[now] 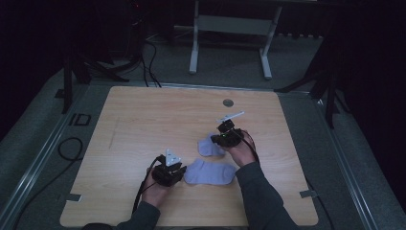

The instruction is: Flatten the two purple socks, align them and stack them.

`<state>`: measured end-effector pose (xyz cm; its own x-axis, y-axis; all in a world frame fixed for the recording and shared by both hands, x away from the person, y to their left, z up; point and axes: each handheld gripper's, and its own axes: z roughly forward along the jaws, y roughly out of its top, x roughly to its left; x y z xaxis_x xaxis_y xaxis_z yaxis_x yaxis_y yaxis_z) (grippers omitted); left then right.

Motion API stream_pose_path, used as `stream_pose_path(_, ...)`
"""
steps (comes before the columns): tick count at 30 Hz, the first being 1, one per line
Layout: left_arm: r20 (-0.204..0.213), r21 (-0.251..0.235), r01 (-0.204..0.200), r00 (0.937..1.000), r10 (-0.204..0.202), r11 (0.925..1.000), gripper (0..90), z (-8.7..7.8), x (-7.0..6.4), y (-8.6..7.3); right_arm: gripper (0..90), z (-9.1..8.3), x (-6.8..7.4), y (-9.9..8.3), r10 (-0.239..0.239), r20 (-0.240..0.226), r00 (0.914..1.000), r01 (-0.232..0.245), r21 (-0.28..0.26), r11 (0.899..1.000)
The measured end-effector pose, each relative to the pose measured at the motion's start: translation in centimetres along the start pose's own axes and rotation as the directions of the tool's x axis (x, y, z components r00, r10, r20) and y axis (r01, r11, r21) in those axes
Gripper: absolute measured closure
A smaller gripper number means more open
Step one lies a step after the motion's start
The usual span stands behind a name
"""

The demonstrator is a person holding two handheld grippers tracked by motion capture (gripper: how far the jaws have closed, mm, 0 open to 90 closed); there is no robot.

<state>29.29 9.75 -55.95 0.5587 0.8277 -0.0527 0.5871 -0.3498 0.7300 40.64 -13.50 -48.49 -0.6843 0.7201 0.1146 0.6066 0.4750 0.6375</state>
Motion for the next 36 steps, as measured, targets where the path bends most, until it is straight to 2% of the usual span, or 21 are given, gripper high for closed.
stream_pose_path(6,-0.001,-0.002,-0.002,1.0000,0.002,1.0000,72.6,0.0,-0.1,0.0,89.6,-0.7,-1.1,-1.1,0.009,0.038,0.9992,-0.009,-0.004,1.000)
stream_pose_path(10,-0.004,0.002,-0.005,1.0000,0.005,1.0000,73.4,0.1,-0.1,0.0,89.5,-1.1,-2.0,-1.7,0.031,0.061,0.9977,-0.031,0.000,1.000)
stream_pose_path(14,-0.005,0.001,-0.005,1.0000,0.005,1.0000,73.9,0.1,-0.1,0.0,89.5,-1.5,-2.6,-2.2,0.029,0.089,0.9956,-0.030,0.008,1.000)
stream_pose_path(18,-0.006,0.001,-0.004,1.0000,0.004,1.0000,73.8,0.0,-0.1,0.0,89.5,-1.9,-3.4,-2.8,0.063,0.098,0.9932,-0.064,0.006,0.998)
stream_pose_path(24,-0.017,-0.004,0.007,0.9998,-0.007,1.0000,74.3,-0.1,0.3,0.0,89.4,-1.8,-4.2,-3.6,0.074,0.128,0.9890,-0.078,0.026,0.997)
stream_pose_path(33,-0.017,0.008,0.009,0.9998,-0.009,0.9999,74.1,-0.1,0.5,0.0,89.1,-2.0,-5.8,-4.6,0.067,0.216,0.9740,-0.085,0.074,0.994)
stream_pose_path(36,-0.018,0.011,0.008,0.9998,-0.008,0.9999,73.8,-0.1,0.5,0.0,84.8,-2.2,-6.2,-4.6,0.055,0.245,0.9678,-0.082,0.098,0.992)
